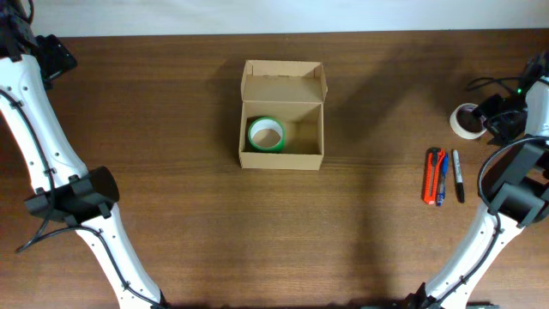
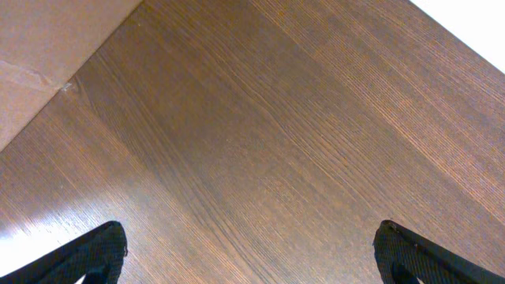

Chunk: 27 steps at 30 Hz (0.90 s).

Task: Pack container
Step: 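Move the right gripper to the white masking tape and grasp it, then place the white tape on the green tape inside the box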

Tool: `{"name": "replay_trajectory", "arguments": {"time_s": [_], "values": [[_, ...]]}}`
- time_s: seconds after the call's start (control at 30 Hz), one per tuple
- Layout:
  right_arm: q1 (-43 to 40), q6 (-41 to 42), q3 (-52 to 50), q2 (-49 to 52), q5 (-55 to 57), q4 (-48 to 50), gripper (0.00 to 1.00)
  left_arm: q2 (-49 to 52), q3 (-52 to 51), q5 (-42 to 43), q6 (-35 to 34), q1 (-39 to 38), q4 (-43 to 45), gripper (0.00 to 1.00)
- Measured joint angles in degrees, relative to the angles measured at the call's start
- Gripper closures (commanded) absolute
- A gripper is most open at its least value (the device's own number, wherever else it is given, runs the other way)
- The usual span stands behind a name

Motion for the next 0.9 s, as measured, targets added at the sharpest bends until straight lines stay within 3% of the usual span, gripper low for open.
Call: {"name": "replay_trajectory", "arguments": {"time_s": [0.1,0.13,0.2,0.23,0.33,0.4,0.73,0.9], "values": [[0.00,0.74,0.00,1.31,0.02,0.00,0.40,0.00,0.00,0.00,0.00,0.00,0.02,0.00],[0.00,0.94,0.00,1.53,0.02,0.13,0.46,0.00,0.00,0.00,0.00,0.00,0.02,0.00],[0.04,1.22,0.00,1.86,0.00,0.20,0.73,0.00,0.00,0.00,0.00,0.00,0.02,0.00],[0.04,1.18,0.00,1.90,0.02,0.20,0.79,0.00,0.00,0.00,0.00,0.00,0.02,0.00],[0.17,1.44,0.00,1.92,0.02,0.33,0.81,0.00,0.00,0.00,0.00,0.00,0.02,0.00],[0.22,1.75,0.00,1.92,0.04,0.33,0.94,0.00,0.00,0.00,0.00,0.00,0.02,0.00],[0.44,0.33,1.51,1.92,-0.07,-6.32,0.96,0.00,0.00,0.00,0.00,0.00,0.02,0.00],[2.64,-6.23,13.33,1.86,-0.15,-14.80,0.96,0.00,0.00,-0.02,0.00,0.00,0.02,0.00]]}}
